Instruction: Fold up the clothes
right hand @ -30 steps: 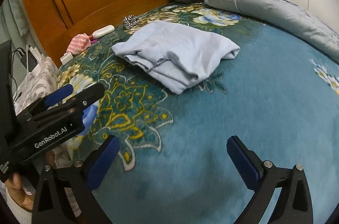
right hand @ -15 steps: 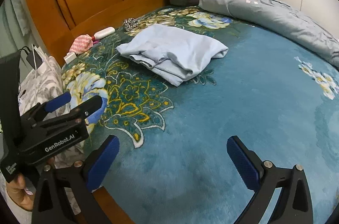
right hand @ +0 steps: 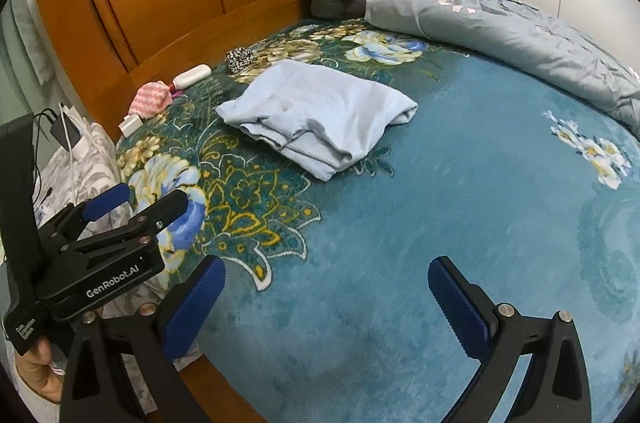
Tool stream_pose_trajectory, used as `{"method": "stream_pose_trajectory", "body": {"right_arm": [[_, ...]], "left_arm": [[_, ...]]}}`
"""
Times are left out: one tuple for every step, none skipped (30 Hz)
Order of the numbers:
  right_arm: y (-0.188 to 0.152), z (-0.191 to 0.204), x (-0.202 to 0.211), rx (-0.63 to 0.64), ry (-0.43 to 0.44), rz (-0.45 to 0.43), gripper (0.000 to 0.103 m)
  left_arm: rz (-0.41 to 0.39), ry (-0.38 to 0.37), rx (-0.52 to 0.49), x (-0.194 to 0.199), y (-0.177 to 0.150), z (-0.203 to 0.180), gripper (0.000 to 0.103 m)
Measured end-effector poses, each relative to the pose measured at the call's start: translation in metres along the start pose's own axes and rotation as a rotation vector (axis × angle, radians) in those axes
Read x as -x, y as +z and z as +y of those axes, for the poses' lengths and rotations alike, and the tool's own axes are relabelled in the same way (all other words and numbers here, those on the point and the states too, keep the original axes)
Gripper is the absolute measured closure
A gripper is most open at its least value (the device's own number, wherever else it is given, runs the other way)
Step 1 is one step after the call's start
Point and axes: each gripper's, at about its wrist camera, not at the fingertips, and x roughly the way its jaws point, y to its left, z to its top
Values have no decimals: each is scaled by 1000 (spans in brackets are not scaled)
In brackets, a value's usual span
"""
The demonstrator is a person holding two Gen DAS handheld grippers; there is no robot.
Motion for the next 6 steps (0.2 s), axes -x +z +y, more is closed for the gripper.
{"method": "stream_pose_trajectory", "body": {"right_arm": [[1, 0, 1, -1, 1, -2, 0], [1, 0, 1, -3, 2, -4, 0], [2, -1, 2, -5, 3, -5, 0], [2, -1, 3, -7, 4, -6, 0], [3, -1, 3, -8, 5, -6, 0], [3, -1, 3, -9, 6, -6, 0]], "left_arm": [[-3, 3, -1, 1, 1, -1, 16], [-4, 4, -2, 1, 1, -2, 16], [-4, 5, -3, 2, 2, -2, 16], [-3, 6, -4, 2, 2, -3, 16], [-5, 8, -5, 2, 3, -3, 16], [-6, 9, -5, 3, 3, -4, 16]]}}
